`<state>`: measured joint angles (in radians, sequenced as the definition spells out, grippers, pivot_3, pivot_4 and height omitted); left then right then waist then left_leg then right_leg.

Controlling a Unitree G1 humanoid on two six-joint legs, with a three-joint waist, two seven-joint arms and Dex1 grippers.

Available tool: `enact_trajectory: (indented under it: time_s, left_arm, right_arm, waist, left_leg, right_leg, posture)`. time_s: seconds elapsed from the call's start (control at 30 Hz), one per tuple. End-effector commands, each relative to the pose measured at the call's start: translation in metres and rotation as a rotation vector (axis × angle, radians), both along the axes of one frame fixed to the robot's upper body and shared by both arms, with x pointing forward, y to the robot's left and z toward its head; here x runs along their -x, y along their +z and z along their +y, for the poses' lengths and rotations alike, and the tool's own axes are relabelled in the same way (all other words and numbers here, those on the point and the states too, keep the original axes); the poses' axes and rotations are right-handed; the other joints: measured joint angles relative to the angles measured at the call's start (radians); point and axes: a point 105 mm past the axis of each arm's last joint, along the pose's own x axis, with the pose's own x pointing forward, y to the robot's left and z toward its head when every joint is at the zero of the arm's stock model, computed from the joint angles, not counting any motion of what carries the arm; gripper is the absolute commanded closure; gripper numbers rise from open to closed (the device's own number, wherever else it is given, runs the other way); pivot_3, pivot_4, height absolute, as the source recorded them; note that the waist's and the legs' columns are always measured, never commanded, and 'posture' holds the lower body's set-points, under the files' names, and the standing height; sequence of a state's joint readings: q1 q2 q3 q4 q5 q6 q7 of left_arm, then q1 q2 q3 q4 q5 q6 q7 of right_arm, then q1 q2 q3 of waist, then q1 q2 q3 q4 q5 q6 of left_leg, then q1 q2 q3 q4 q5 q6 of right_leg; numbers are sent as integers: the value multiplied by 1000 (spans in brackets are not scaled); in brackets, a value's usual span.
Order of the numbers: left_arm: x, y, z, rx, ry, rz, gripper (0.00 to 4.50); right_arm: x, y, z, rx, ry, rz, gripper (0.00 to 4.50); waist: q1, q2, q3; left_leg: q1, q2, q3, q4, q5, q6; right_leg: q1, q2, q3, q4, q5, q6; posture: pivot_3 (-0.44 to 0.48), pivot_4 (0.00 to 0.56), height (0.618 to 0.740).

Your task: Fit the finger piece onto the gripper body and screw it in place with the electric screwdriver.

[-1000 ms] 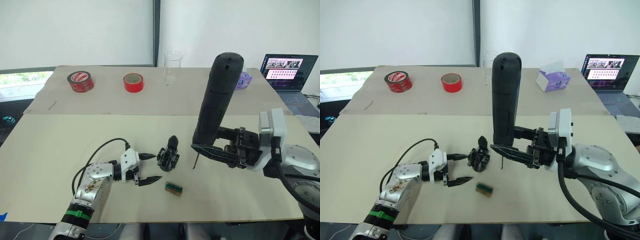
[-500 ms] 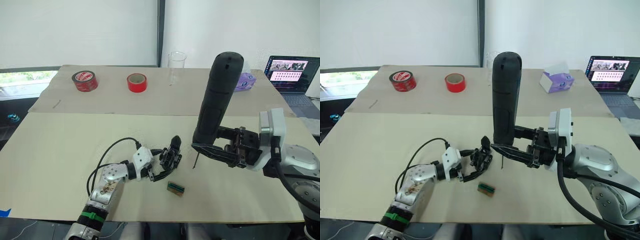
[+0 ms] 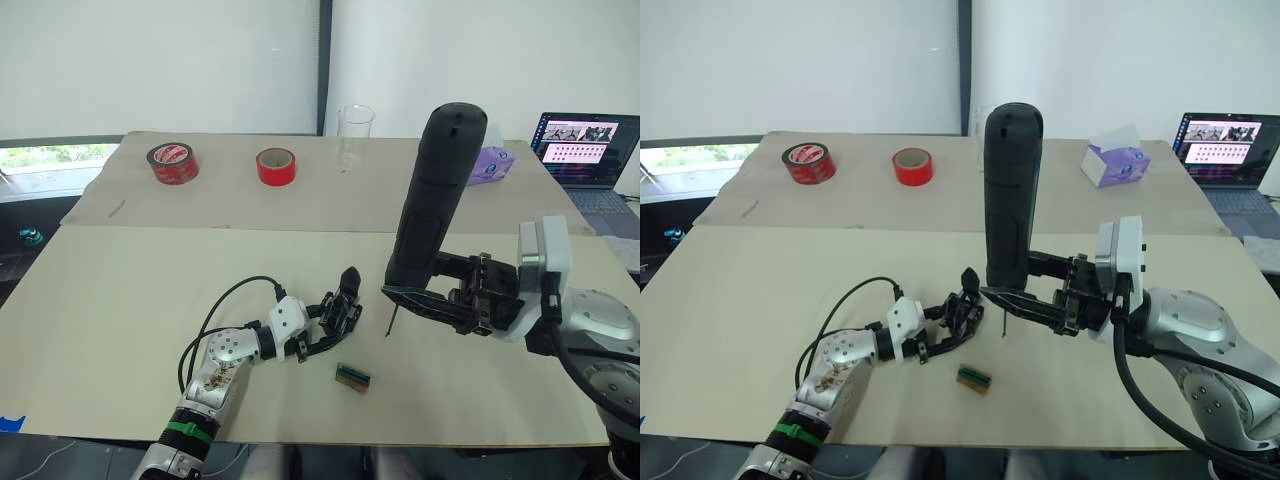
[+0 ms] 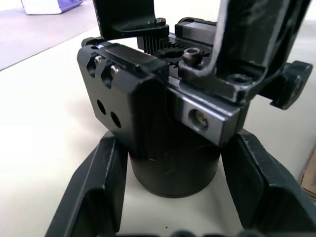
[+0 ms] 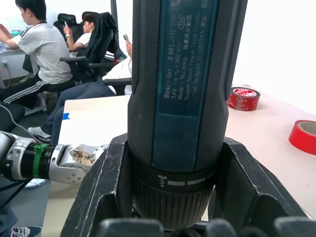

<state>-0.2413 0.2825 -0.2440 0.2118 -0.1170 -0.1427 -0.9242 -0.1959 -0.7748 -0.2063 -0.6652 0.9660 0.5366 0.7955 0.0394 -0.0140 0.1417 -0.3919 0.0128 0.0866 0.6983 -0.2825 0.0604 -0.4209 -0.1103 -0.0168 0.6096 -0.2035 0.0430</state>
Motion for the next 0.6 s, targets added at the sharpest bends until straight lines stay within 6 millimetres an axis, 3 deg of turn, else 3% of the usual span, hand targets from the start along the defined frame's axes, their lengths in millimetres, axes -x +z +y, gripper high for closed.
enact_trajectory:
  time_s: [0.03, 0.33, 0.6]
  left_arm:
    - [10, -38, 4, -80, -8, 112, 2242]
    - [8, -40, 3, -81, -23, 120, 2242]
    - [8, -38, 4, -83, -29, 175, 2242]
  right_arm:
    - [10, 26, 5, -12, 46, -97, 2584]
    - [6, 68, 23, -105, 128, -115, 2584]
    - [-5, 72, 43, -84, 160, -62, 2584]
  waist:
    - [-1, 1, -1]
    - [0, 3, -2]
    - [-3, 4, -3]
  left_leg:
    - [0, 0, 0, 0, 0, 0]
    - [2, 0, 0, 0, 0, 0]
    - [2, 0, 0, -1, 0, 1]
  right_leg:
    - [0, 0, 0, 0, 0, 0]
    - [2, -1, 0, 0, -2, -3]
    - [1, -3, 0, 0, -2, -3]
  posture:
    - [0, 150, 740]
    - [0, 150, 740]
    - [0, 150, 740]
